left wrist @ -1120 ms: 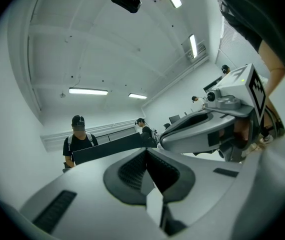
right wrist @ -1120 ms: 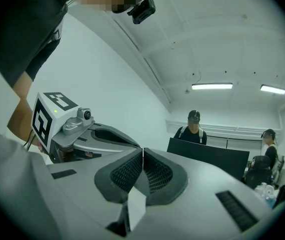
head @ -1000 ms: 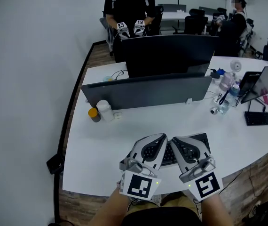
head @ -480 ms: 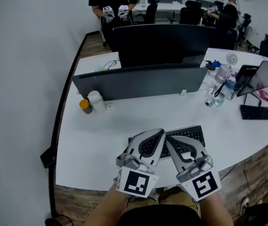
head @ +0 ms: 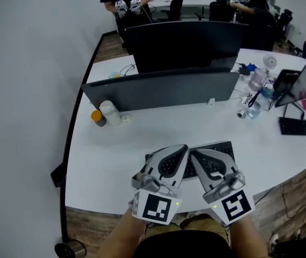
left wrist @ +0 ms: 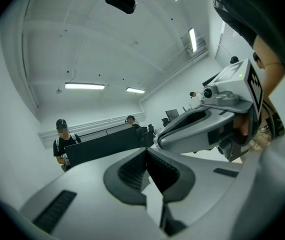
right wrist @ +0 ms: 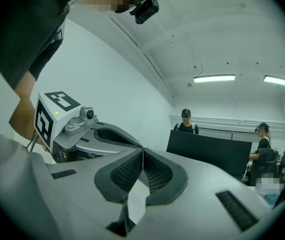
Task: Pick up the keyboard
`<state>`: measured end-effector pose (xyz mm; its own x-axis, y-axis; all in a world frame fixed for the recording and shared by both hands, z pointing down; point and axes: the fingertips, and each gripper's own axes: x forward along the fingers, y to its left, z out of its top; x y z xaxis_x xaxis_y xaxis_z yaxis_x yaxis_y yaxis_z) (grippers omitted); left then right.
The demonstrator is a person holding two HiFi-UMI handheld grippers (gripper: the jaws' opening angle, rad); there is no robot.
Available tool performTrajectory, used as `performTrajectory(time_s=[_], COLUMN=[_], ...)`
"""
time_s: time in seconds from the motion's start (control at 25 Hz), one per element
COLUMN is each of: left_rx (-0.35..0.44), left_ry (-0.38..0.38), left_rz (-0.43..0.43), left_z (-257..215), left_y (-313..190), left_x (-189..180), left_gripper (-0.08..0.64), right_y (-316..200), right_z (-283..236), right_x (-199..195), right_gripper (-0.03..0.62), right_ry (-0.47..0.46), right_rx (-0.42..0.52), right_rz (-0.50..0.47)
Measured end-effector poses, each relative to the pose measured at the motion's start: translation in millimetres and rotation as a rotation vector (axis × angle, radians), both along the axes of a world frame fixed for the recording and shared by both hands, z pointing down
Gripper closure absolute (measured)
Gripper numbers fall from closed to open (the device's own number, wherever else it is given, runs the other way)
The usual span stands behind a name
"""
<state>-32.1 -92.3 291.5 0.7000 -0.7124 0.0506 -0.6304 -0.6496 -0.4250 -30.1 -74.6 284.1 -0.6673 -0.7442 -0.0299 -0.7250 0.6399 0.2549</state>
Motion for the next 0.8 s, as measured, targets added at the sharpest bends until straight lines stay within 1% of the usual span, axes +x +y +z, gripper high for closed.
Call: performTrajectory(time_s=[0.12, 0.24, 0.44, 0.6, 0.68, 0.8], left_rx=[-0.003, -0.026, -0.051, -0.057, -0.053, -0.059], left_ry=[0.002, 0.018, -0.025, -0.031, -0.046, -0.058], left_rz=[-0.005, -0.024, -0.125, -0.155, -0.176, -0.204], left_z=[0, 1, 10, 12, 12, 14], left_y=[-6, -12, -21, -24, -25, -27], left_x=[4, 6, -1, -5, -9, -16], left_gripper=[0.552, 0.552, 0.552, 0.552, 0.552, 0.552], right_y=[-8, -14, -22, -26, -29, -36], right_z=[2, 7, 9, 8, 6, 9], right_x=[8, 18, 25, 35, 42, 51], right_gripper=[0.56, 0.56, 0.56, 0.558, 0.558, 0.557], right_ry=[-0.007, -0.003, -0.002, -0.038, -0.056, -0.057], right_rx=[-0.001, -0.021, -0.032, -0.053, -0.066, -0.087], right_rz=[-0.008, -0.014, -0.035, -0.025, -0.007, 0.003])
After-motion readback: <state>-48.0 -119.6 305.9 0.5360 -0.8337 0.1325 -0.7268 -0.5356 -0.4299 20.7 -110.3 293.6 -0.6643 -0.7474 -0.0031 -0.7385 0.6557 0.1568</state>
